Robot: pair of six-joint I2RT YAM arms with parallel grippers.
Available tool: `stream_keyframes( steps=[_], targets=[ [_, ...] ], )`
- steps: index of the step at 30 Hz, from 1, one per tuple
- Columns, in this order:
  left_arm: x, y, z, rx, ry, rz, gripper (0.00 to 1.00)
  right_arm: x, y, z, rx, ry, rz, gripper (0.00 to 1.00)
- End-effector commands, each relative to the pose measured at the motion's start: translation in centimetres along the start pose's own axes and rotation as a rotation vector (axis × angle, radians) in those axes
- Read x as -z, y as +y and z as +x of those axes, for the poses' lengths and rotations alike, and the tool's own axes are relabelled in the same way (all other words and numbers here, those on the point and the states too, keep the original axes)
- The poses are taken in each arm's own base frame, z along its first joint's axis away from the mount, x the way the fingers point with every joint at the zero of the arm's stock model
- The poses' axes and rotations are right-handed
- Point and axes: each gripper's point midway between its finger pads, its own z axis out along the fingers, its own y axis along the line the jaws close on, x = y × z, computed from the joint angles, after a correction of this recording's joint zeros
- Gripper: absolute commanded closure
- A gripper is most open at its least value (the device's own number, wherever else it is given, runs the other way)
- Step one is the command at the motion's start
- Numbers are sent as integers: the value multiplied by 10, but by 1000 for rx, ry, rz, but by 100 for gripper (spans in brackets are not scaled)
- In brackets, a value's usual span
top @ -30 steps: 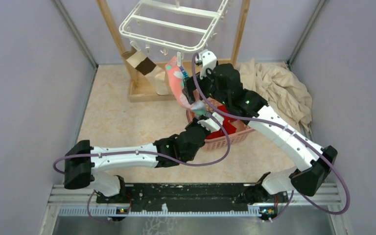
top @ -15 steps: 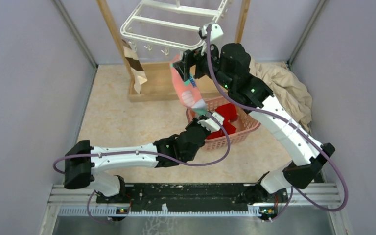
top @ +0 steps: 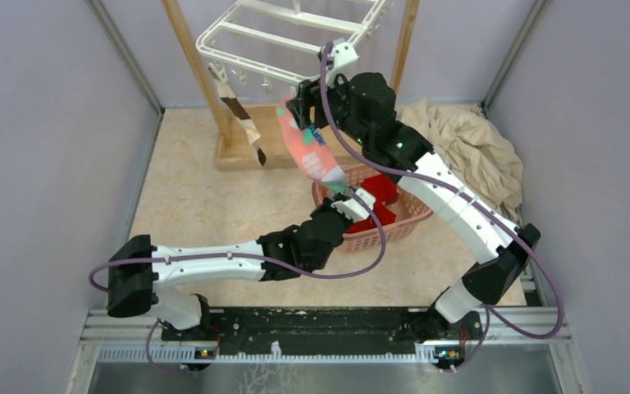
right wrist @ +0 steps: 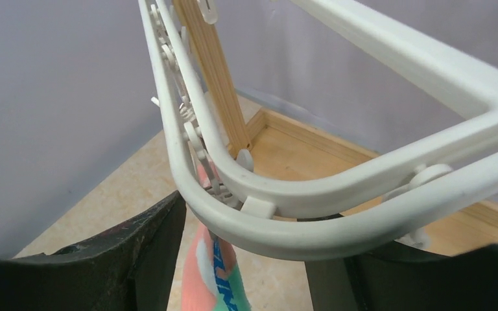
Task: Remove the socks clipped to the hanger
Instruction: Remove the sock from the hanger.
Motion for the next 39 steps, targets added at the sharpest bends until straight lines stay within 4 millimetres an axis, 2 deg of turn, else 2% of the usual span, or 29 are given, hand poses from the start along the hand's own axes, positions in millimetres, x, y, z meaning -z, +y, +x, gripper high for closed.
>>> stream_keyframes(
  steps=[1,8,16,29,39],
  targets=[
    [4,3,-8,42,-25,4,99,9,-1,-37,-10,-158,1,36],
    [2,1,-5,38,-22,7,99,6,3,-42,-23,-207,-24,37],
    [2,1,-2,34,-18,7,99,17,8,-53,-50,-295,-51,38],
    [2,2,-3,38,-18,7,99,7,15,-57,-64,-315,-89,42],
    [1,2,-2,34,-15,8,99,3,20,-56,-61,-309,-114,52]
  ],
)
